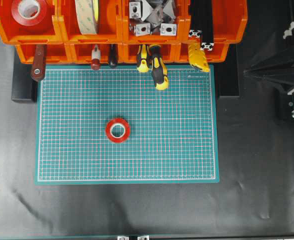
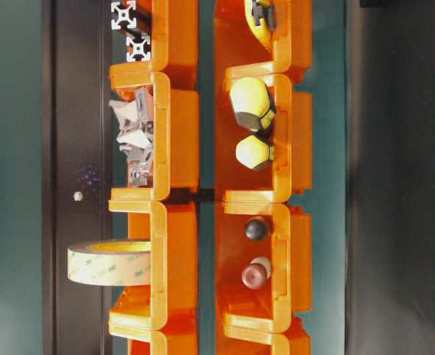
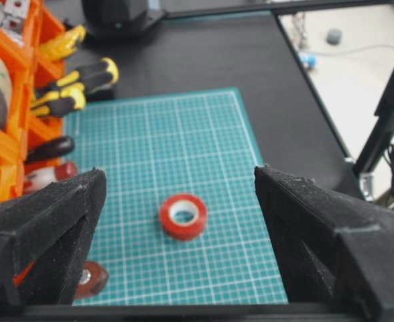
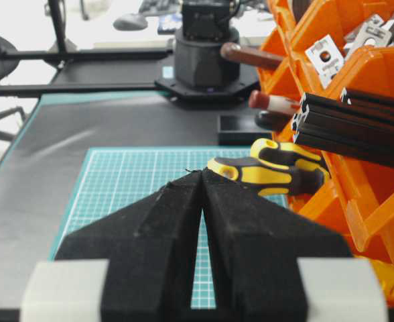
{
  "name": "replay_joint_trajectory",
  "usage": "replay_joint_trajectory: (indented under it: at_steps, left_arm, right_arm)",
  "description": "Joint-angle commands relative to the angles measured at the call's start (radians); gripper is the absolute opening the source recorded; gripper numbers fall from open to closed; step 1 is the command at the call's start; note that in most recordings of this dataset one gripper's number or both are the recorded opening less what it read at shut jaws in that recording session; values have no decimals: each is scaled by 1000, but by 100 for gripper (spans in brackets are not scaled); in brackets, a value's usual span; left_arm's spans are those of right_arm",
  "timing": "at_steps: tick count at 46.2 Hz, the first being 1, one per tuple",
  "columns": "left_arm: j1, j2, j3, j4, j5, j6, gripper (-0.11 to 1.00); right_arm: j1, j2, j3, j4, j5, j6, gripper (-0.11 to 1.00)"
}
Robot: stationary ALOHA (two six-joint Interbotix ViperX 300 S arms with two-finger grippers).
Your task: Pick vinyl tape from container rack with left arm.
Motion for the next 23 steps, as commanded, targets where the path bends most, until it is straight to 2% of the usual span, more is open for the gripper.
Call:
replay_joint_trajectory:
  at_steps: [1,23]
  left_arm:
    - [3,8,-9,-2,-11,-3,86]
    - [3,8,2,0,-14,-14,86]
  right_arm:
    - [2,6,-14,2,-3,-2,1]
    - [6,6,-14,2,-6,-2,0]
